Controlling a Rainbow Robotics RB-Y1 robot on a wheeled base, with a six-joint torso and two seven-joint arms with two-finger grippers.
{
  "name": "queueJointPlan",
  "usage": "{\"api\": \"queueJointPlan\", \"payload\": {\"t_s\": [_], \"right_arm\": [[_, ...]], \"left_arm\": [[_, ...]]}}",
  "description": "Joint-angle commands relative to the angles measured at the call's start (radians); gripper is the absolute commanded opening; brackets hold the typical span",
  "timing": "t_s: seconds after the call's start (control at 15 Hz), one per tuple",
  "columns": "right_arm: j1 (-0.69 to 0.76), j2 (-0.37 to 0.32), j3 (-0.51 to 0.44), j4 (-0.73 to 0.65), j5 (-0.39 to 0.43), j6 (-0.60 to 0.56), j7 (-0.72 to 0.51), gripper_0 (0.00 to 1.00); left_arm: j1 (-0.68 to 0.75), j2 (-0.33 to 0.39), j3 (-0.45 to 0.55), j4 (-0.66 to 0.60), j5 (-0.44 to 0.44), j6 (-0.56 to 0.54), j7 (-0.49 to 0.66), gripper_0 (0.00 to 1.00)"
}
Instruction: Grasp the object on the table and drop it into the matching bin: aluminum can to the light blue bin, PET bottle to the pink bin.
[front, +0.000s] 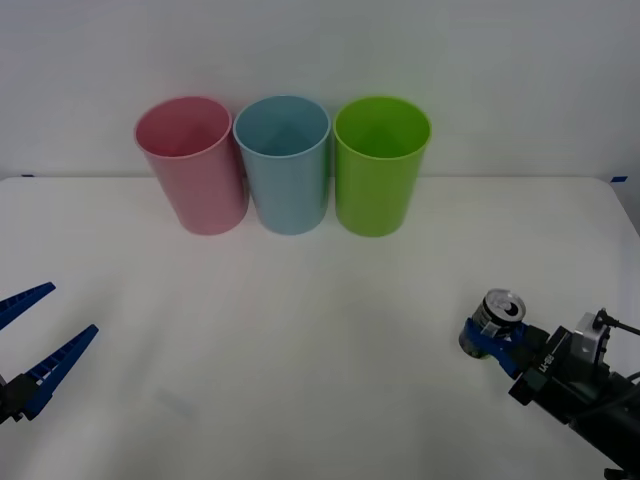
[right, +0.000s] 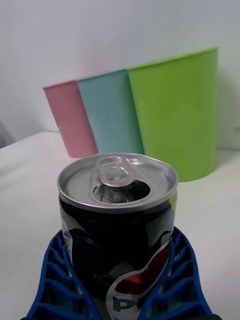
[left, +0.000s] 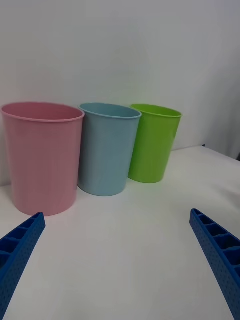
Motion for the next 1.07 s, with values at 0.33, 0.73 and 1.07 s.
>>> {"api": "queueJointPlan", "payload": {"t_s": [0.33,0.73,1.07], "right_arm": [[-0.001,-0.019,0.080,-0.254,0.012,0.166,-0.129,0.00],[-0.087,-0.062,0.164,-0.366,0.034,0.295,-0.266,0.00],[-0.230,-0.060,0.187,-0.366,0.126,0.334,-0.413,0.00]], "left_arm": [[0.000,0.000,0.000,0.000,0.000,0.000,0.000,1.00],[0.000,0.000,0.000,0.000,0.000,0.000,0.000,1.00],[0.000,0.000,0.000,0.000,0.000,0.000,0.000,1.00]]}}
